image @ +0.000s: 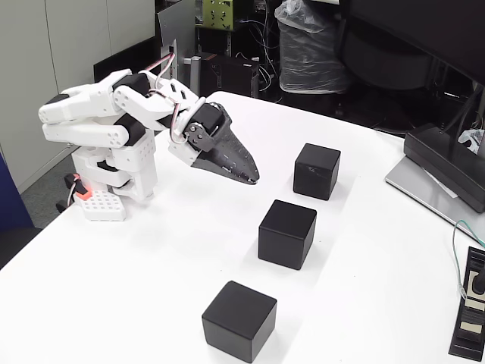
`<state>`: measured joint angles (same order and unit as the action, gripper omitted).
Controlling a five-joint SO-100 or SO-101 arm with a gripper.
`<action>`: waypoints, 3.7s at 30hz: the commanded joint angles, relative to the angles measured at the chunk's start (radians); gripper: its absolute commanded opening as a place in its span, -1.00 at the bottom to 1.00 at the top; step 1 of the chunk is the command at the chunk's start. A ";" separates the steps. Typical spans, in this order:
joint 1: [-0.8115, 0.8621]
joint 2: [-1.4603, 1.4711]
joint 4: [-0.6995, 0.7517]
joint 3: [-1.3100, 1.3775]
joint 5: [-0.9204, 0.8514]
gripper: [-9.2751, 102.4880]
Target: Stack the 3 blocks
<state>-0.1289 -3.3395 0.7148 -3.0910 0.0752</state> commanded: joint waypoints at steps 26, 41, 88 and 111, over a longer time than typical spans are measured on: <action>0.083 0.002 0.275 0.407 -0.150 -0.41; 0.094 0.270 0.543 0.881 -0.238 -0.41; 0.686 1.928 0.643 1.626 -0.713 0.01; 0.683 2.082 0.640 1.640 -0.699 -0.51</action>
<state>0.5553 -1.2548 1.3637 -1.4696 -0.6274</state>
